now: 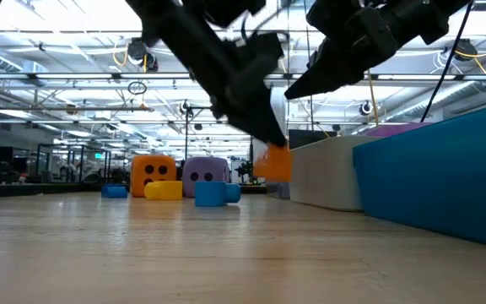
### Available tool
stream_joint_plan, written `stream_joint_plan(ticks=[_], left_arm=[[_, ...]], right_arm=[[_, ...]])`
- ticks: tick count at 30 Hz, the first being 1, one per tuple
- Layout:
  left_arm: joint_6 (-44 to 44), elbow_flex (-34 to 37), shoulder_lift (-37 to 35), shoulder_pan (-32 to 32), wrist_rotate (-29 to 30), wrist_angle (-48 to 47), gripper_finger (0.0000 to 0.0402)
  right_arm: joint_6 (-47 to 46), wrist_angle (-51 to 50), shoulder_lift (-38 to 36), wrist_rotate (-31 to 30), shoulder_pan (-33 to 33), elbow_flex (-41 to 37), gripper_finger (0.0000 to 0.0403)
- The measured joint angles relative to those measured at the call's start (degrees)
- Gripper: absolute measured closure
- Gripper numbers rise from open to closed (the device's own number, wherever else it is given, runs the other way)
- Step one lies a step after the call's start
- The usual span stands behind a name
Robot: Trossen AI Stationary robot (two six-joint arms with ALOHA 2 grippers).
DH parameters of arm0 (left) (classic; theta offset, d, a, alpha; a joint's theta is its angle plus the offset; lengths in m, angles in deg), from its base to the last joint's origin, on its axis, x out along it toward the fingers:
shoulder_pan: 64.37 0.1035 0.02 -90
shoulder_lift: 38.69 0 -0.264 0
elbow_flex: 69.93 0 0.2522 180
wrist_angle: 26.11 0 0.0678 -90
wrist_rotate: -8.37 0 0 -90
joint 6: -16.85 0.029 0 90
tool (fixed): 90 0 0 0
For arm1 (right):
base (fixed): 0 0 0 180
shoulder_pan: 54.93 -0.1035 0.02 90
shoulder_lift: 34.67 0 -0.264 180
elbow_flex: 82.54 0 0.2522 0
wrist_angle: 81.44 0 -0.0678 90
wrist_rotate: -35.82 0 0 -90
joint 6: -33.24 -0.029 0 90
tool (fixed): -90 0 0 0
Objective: Pick & Place Toys
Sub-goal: Put the orange game piece into the gray bin
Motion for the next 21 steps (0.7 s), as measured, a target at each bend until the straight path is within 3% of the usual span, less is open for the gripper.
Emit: stream_joint_plan(ticks=[6,9,17,21], left_arm=[[0.74,0.02,-6.11,-3.32,1.44,-2.73,0.0286],[2.82,0.02,-8.91,-5.66,3.95,-2.19,0.0286],[4.19,0.02,-13.54,-9.93,9.28,-2.69,0.0286],[4.13,0.02,-14.14,-10.83,9.24,-1.17,0.0286]], right_arm=[[1.31,0.02,0.0,-0.07,-0.02,-0.1,0.0386],[1.47,-0.14,0.0,-0.04,-0.02,-0.11,0.0365],[3.05,-0.23,0.1,-0.02,-1.01,-0.61,0.0246],[12.33,10.99,1.82,-0.15,-3.21,-3.63,0.0188]])
